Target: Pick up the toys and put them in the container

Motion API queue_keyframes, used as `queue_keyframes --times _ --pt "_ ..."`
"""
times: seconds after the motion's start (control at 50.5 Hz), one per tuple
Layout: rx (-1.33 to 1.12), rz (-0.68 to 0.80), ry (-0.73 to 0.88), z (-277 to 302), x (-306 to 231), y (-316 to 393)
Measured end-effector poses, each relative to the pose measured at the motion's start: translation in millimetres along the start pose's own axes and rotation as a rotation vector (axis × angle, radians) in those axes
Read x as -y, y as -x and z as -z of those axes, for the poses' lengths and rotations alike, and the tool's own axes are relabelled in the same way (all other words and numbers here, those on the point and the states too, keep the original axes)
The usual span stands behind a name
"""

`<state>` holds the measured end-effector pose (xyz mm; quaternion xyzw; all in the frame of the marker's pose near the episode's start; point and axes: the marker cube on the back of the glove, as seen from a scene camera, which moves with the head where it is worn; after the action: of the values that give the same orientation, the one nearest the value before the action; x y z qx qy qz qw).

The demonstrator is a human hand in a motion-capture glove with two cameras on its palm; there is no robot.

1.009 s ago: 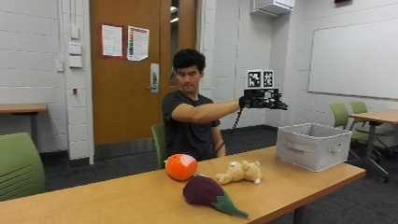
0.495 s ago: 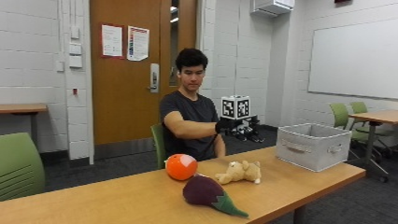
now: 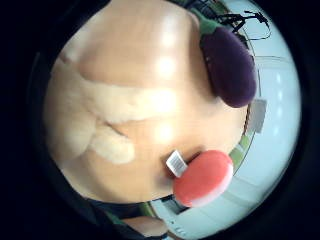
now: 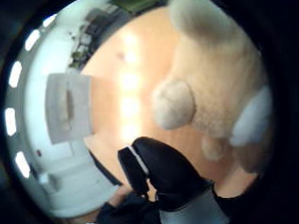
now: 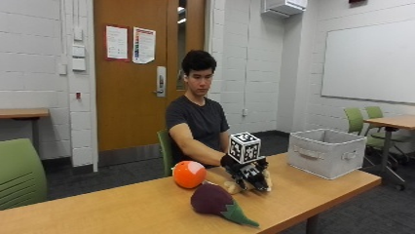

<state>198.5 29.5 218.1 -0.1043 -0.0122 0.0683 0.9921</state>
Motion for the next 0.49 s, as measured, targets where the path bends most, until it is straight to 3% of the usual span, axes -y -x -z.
queue_keyframes --times 0.495 --pt "0.053 -0.013 -0.142 -5.4 0.4 -7.1"
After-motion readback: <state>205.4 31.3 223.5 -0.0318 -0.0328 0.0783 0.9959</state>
